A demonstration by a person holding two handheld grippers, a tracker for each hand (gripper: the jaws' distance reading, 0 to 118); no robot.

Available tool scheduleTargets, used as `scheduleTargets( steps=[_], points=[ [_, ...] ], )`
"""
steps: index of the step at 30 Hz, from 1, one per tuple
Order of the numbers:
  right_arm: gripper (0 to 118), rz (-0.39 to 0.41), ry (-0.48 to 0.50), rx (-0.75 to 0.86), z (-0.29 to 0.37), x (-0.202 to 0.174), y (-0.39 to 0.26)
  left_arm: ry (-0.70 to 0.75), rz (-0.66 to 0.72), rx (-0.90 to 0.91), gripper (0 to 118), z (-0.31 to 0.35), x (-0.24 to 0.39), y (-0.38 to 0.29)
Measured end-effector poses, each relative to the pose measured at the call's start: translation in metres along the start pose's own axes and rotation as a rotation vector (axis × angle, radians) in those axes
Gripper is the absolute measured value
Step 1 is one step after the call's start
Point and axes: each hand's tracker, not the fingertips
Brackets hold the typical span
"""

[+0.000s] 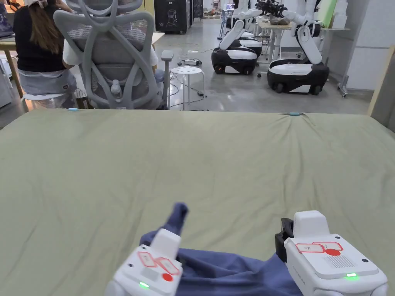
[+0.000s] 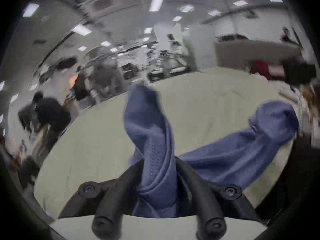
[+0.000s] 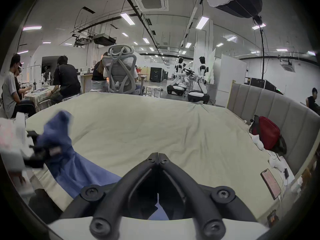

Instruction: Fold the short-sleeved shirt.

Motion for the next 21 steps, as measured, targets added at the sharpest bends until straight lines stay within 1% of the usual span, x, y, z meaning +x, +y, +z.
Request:
scheduleTargets(
  steps=[2, 3, 5, 6, 7, 8, 9, 10, 11, 12, 13, 14, 15, 16, 17, 18, 19, 20, 21],
  points=[
    [0, -0.008, -0.006, -0.005, 0.002, 0.006, -0.005, -0.039, -0.059, -0.062, 8, -0.017, 0.03, -0.006],
    [0, -0.011, -0.009, -0.007, 0.003, 0.009, -0.007, -0.052, -0.057, -0.076, 8, -0.024, 0.032, -0.011],
    [0, -0.017, -0.013, -0.012, 0.003, 0.013, -0.01, -0.104, 0.008, -0.108, 8, -0.032, 0.034, -0.018],
    [0, -0.021, -0.013, -0.013, 0.004, 0.015, -0.012, -0.119, 0.036, -0.118, 13, -0.033, 0.032, -0.021],
    [0, -0.024, -0.012, -0.013, 0.006, 0.017, -0.014, -0.126, 0.064, -0.123, 25, -0.032, 0.026, -0.022],
    [0, -0.026, -0.01, -0.016, 0.006, 0.018, -0.015, -0.165, 0.111, -0.099, 60, -0.026, 0.02, -0.019],
    [0, -0.029, -0.007, -0.019, 0.005, 0.018, -0.015, -0.196, 0.168, -0.07, 90, -0.017, 0.013, -0.014],
    [0, -0.033, -0.003, -0.02, 0.005, 0.018, -0.015, -0.22, 0.215, -0.039, 108, -0.009, 0.007, -0.008],
    [0, -0.037, 0.0, -0.02, 0.005, 0.017, -0.015, -0.255, 0.267, -0.006, 107, 0.004, -0.001, 0.001],
    [0, -0.041, 0.004, -0.02, 0.004, 0.017, -0.015, -0.287, 0.348, 0.033, 100, 0.015, -0.012, 0.009],
    [0, -0.042, 0.007, -0.019, 0.003, 0.016, -0.014, -0.325, 0.417, 0.051, 96, 0.021, -0.022, 0.013],
    [0, -0.044, 0.011, -0.019, 0.004, 0.015, -0.014, -0.366, 0.484, 0.064, 96, 0.025, -0.034, 0.014],
    [0, -0.046, 0.016, -0.017, 0.005, 0.015, -0.015, -0.384, 0.535, 0.067, 95, 0.028, -0.041, 0.018],
    [0, -0.047, 0.018, -0.016, 0.004, 0.014, -0.015, -0.362, 0.583, 0.06, 90, 0.028, -0.051, 0.019],
    [0, -0.048, 0.019, -0.015, 0.005, 0.014, -0.015, -0.329, 0.624, 0.05, 75, 0.025, -0.059, 0.019],
    [0, -0.05, 0.021, -0.016, 0.005, 0.014, -0.016, -0.3, 0.654, 0.033, 52, 0.02, -0.065, 0.018],
    [0, -0.052, 0.021, -0.019, 0.005, 0.014, -0.017, -0.271, 0.659, 0.009, 26, 0.015, -0.066, 0.019],
    [0, -0.053, 0.022, -0.022, 0.005, 0.015, -0.018, -0.251, 0.652, -0.013, 5, 0.008, -0.065, 0.017],
    [0, -0.053, 0.022, -0.024, 0.004, 0.015, -0.018, -0.225, 0.648, -0.047, 0, 0.001, -0.064, 0.013]
  ],
)
